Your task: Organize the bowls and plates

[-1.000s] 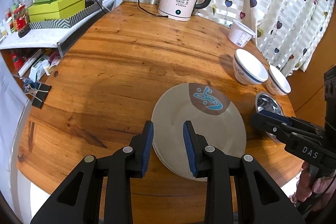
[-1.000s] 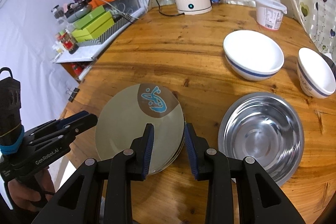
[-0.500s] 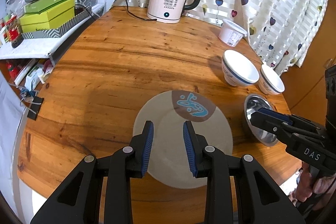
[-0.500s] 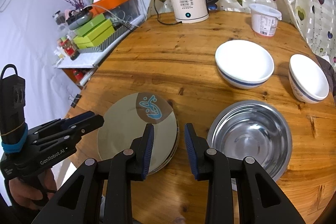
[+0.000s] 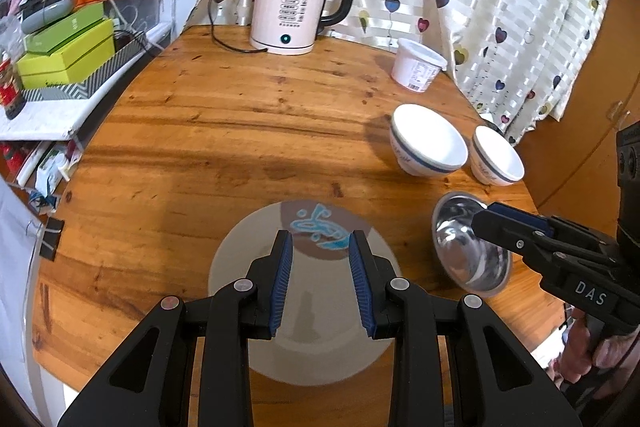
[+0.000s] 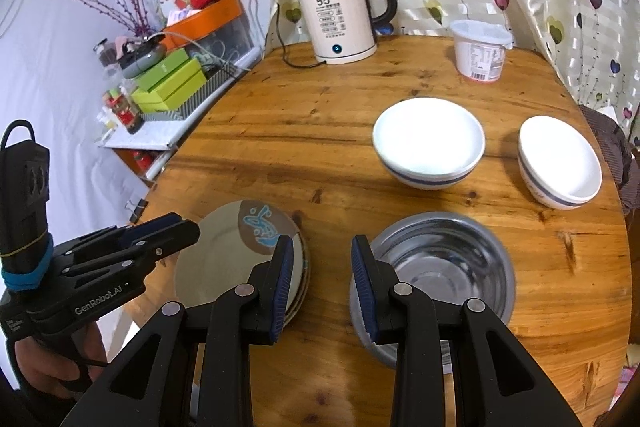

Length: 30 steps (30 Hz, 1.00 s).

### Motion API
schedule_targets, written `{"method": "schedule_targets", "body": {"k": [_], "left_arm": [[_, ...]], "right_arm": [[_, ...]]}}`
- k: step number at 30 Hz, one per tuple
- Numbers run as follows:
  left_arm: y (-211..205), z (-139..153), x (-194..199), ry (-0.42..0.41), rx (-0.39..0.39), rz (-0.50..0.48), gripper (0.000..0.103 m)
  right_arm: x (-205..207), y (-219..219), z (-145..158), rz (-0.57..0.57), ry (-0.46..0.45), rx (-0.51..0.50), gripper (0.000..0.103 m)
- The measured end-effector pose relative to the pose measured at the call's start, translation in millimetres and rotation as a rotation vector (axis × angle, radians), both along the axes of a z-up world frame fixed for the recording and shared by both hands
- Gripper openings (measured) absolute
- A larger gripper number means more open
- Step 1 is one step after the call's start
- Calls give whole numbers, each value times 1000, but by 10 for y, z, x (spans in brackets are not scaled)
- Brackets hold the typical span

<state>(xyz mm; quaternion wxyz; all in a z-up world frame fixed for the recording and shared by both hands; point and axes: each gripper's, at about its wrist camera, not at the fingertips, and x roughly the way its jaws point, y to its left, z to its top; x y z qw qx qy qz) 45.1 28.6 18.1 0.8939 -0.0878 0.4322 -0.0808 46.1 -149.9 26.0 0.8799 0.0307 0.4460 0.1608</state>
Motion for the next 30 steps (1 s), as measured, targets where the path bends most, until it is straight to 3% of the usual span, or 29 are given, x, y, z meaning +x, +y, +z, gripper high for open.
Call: {"method": "schedule_targets", "body": {"k": [30], "left_arm": [[-533, 78, 539, 29, -27, -111, 30]], "right_arm": [[254, -687, 25, -138, 6, 40, 30]]}}
